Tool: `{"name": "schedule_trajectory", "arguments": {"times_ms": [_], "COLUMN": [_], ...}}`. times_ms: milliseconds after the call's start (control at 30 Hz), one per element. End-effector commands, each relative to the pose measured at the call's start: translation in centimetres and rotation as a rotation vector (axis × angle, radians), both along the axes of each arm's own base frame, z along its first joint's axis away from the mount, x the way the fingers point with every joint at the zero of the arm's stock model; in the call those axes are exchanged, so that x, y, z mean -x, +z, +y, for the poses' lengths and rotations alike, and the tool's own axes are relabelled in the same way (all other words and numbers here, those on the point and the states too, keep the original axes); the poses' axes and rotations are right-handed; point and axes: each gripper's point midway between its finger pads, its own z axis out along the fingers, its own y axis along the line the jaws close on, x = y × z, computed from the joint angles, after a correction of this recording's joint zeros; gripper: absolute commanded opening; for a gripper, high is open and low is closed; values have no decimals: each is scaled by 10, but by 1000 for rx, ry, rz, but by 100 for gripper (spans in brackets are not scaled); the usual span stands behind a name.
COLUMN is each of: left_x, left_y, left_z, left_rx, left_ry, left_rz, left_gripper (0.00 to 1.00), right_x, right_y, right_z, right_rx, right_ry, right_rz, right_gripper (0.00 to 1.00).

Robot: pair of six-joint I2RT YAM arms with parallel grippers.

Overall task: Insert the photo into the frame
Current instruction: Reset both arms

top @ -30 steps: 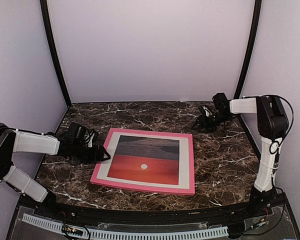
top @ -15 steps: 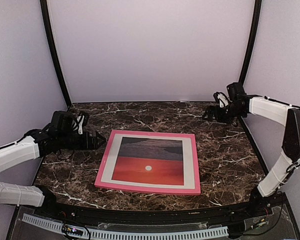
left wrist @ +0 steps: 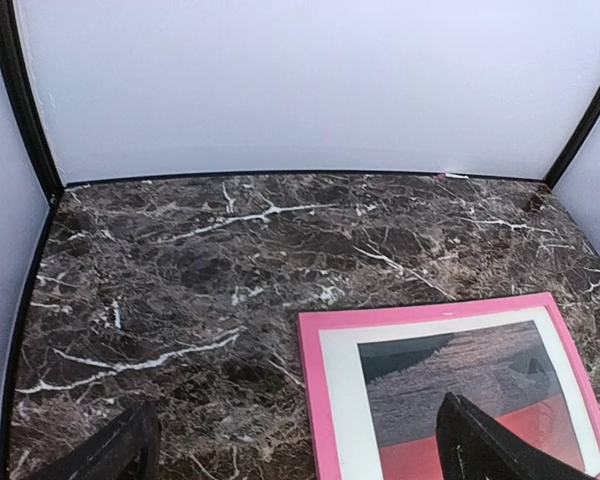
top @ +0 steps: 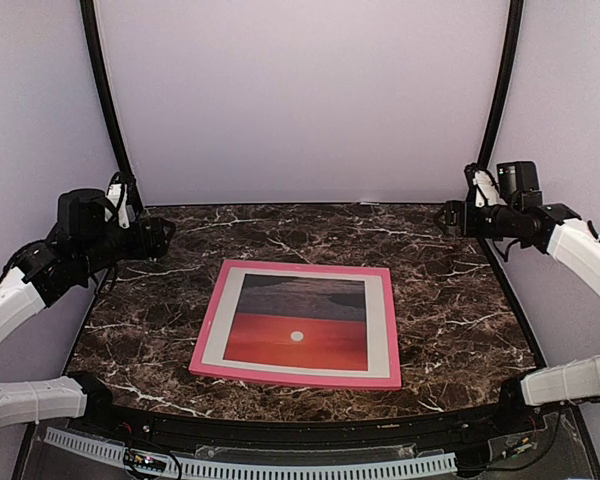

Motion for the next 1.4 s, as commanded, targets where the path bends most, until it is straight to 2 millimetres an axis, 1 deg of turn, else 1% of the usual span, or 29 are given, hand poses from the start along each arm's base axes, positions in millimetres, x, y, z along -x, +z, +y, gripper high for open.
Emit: {"name": "schedule_trajectory", "arguments": {"times_ms": [0,67,167,300,400,433,467,533,767,1033,1067,1367], "left_x": [-5,-6,-7,-3,2,5,6,10,21,22,22,24], "left_y": [13,11,7,6,7,8,8,10,18,17,16,17], "left_z": [18,24,38,43,45,48,49,50,51,48,47,44], "left_rx": [-97,-108,-125,-118,-111,-106,-102,-85,-42,-55,-56,-49], "left_ry": [47,60,120,130,129,140,146,146,134,112,102,86], "left_rz": [-32,-31,-24,-34,-54,-67,-76,-103,-182,-184,-183,-187], "left_gripper": [99,99,99,99,99,99,99,99,99,99,99,99], "right_x": [6,12,20,31,38,41,42,45,53,54,54,53], "right_y": [10,15,19,25,27,31,30,34,44,45,46,41], "right_z": [-6,-7,-14,-26,-42,-46,-48,-47,-33,-32,-29,-26], "right_rx": [21,23,41,61,64,59,57,53,16,18,8,5], "right_ry": [-15,-10,-34,-80,-173,-197,-208,-196,-109,-103,-84,-73], "right_rz": [-53,-76,-120,-172,-205,-225,-230,-248,-314,-325,-329,-314], "right_gripper": [99,99,99,99,99,99,99,99,99,99,99,99]}}
